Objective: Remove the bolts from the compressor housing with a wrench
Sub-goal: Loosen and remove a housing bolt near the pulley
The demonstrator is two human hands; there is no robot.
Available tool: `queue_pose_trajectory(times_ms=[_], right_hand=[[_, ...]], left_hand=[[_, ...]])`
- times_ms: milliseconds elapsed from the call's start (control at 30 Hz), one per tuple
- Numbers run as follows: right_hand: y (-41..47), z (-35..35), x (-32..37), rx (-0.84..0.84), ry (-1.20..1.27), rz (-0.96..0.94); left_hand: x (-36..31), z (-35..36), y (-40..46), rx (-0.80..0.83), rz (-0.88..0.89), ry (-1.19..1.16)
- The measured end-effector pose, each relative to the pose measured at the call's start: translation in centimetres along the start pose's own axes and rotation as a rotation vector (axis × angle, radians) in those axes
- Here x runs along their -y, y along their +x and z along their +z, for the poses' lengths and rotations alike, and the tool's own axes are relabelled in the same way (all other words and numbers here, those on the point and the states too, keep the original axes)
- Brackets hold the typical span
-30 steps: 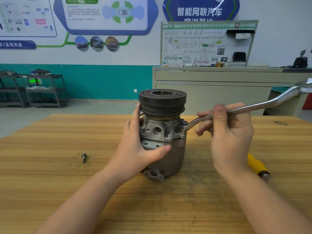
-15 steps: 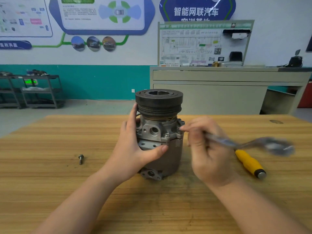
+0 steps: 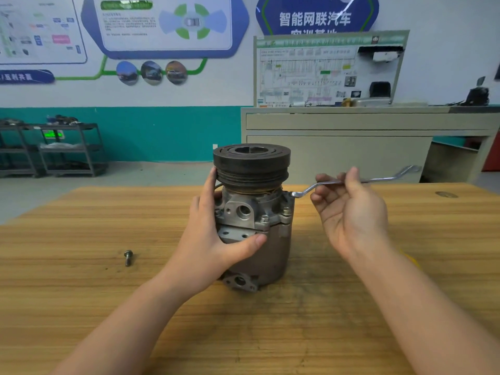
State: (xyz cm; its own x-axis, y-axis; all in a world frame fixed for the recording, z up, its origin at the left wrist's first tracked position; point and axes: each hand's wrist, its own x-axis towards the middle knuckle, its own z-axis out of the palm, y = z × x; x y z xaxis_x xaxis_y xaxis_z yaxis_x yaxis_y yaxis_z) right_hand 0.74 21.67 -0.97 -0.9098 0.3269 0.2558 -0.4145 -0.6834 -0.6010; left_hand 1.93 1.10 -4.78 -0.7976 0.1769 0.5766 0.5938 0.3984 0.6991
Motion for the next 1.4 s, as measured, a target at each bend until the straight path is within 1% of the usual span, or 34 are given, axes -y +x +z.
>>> queue_pose_trajectory(times_ms=[100, 233, 300, 467, 533, 567, 600, 633, 733, 767, 833, 900, 967, 1033, 1100, 1167, 1267, 1400], right_hand=[[-1.2, 0.2, -0.1, 0.062, -0.198, -0.235], [-2.8, 0.6, -0.3, 0.184, -0.379, -0.437], [-3.5, 0.6, -0.4, 0.256, -0.482, -0.573], [-4.5, 0.0, -0.8, 0.587, -0.906, -1.015], [-4.8, 0.2, -1.1, 0.622, -1.027, -1.168], [-4.9, 0.2, -1.3, 0.609, -1.030, -1.198], [-5.1, 0.3, -1.6, 0.576, -0.990, -1.175], [-5.3, 0.5, -1.7, 0.514, -0.900, -1.099], [-5.0, 0.6, -1.8, 0.258, -0.532, -0.749], [-4.6, 0.5, -1.6, 0.195, -0.454, -0.648], [-3.7, 0.4, -1.2, 0.116, -0.386, -0.466], [-2.5, 0.2, -0.9, 0.040, -0.297, -0.240], [-1.6, 0.0, -0.7, -0.036, -0.125, 0.023], [-1.1, -0.2, -0.6, -0.098, 0.029, 0.200], [-0.9, -0.5, -0.3, -0.144, 0.142, 0.227], [-0.8, -0.5, -0.1, -0.162, 0.162, 0.149], [-1.5, 0.0, -0.1, -0.114, 0.001, -0.057], [-2.7, 0.6, -0.7, 0.027, -0.274, -0.356]], left_hand=[[-0.1, 0.0, -0.2, 0.001, -0.006, -0.051], [-0.2, 0.1, -0.3, -0.014, 0.008, -0.049], [-0.3, 0.0, -0.1, -0.005, 0.026, -0.025], [-0.4, -0.3, 0.2, 0.004, 0.059, 0.053], [-0.4, -0.4, 0.2, 0.009, 0.048, 0.054], [-0.4, -0.4, 0.2, 0.007, 0.042, 0.050], [-0.4, -0.4, 0.2, 0.004, 0.038, 0.046], [-0.4, -0.3, 0.2, 0.000, 0.033, 0.041], [-0.3, -0.2, 0.1, -0.002, 0.014, 0.023], [-0.3, -0.2, 0.1, -0.001, 0.009, 0.016], [-0.2, -0.2, 0.1, -0.001, 0.004, 0.003], [-0.2, -0.2, 0.1, -0.002, 0.002, 0.002], [-0.2, -0.2, 0.1, -0.010, 0.006, 0.006], [-0.3, -0.2, 0.1, -0.014, 0.012, 0.002], [-0.3, -0.2, 0.1, -0.009, 0.023, 0.005], [-0.4, -0.2, 0.2, -0.005, 0.029, 0.011], [-0.4, -0.3, 0.1, -0.002, 0.028, -0.003], [-0.6, -0.3, 0.1, -0.012, 0.031, -0.008]])
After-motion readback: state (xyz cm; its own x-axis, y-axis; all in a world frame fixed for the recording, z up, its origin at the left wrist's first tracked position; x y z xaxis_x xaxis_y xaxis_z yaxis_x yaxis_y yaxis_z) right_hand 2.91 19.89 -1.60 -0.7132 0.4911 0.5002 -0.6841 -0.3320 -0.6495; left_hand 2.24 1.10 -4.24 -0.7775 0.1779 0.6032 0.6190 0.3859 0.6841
